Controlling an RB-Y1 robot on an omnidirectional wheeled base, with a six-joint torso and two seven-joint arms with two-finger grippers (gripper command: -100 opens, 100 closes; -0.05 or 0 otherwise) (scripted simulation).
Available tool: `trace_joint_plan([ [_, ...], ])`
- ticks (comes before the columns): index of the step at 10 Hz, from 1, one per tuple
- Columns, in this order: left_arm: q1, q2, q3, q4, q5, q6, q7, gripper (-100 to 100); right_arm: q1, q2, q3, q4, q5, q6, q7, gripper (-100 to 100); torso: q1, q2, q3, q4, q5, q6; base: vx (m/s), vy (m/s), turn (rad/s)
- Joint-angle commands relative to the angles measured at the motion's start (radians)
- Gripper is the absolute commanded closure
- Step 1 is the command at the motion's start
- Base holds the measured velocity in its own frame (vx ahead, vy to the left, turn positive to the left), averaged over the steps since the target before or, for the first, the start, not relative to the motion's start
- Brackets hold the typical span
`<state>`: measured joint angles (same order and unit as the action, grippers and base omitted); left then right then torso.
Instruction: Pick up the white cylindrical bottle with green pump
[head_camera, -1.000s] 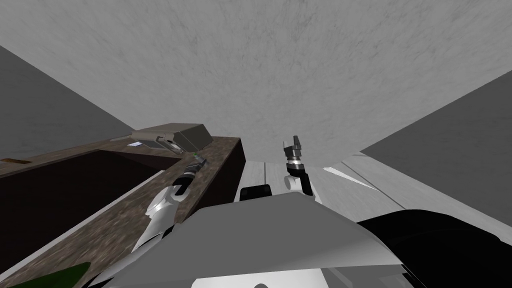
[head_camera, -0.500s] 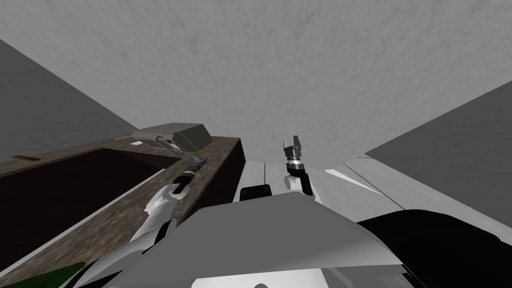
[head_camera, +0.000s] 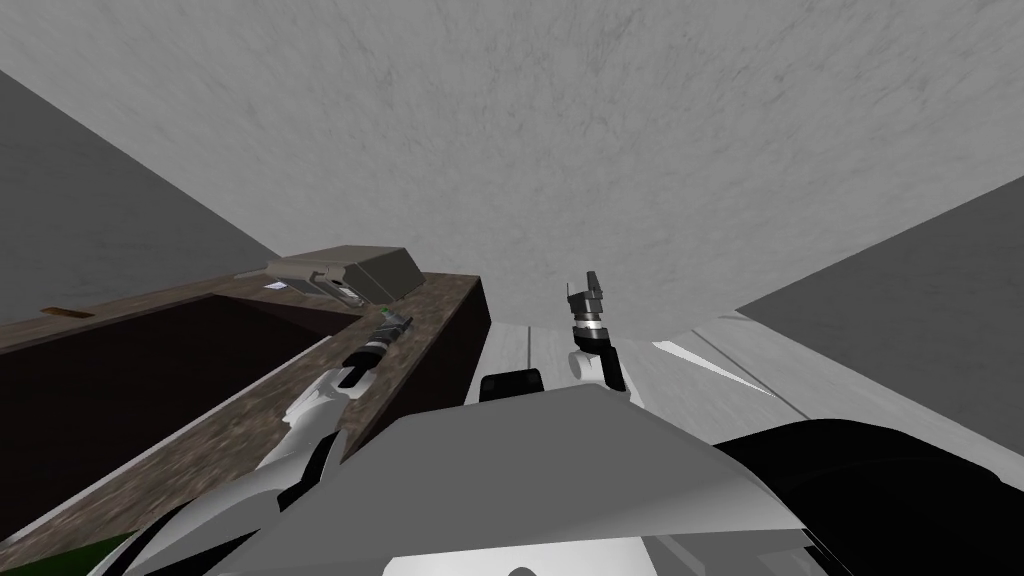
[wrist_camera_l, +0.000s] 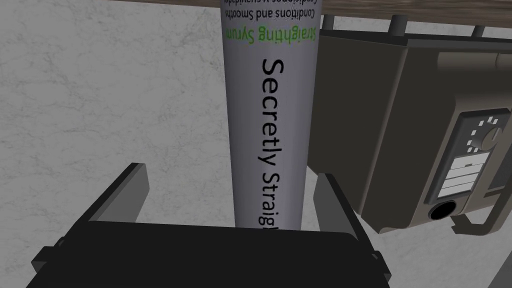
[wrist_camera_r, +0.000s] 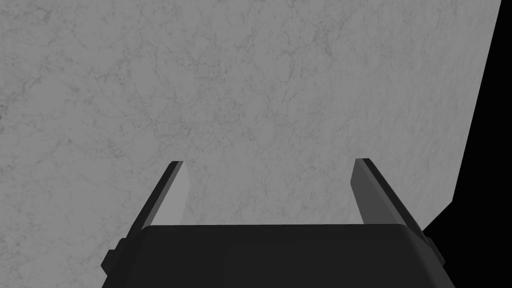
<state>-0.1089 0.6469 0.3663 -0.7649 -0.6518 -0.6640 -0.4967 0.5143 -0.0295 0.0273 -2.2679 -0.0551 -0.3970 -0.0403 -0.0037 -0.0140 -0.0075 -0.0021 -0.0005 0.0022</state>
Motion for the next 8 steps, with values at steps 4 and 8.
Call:
trace_joint_plan([
  [4, -0.034, 0.052, -0.050, 0.121, 0.114, -0.050, -0.055, -100, 0.000, 0.000, 0.000, 0.000, 0.000, 0.000, 0.000, 0, 0.000, 0.000, 0.000, 0.000, 0.000, 0.000, 0.022, -0.038, 0.024],
  [8, -0.081, 0.121, -0.117, 0.214, 0.222, -0.115, -0.125, -100, 0.000, 0.000, 0.000, 0.000, 0.000, 0.000, 0.000, 0, 0.001, 0.001, 0.001, 0.000, 0.000, 0.000, 0.014, -0.030, 0.028],
])
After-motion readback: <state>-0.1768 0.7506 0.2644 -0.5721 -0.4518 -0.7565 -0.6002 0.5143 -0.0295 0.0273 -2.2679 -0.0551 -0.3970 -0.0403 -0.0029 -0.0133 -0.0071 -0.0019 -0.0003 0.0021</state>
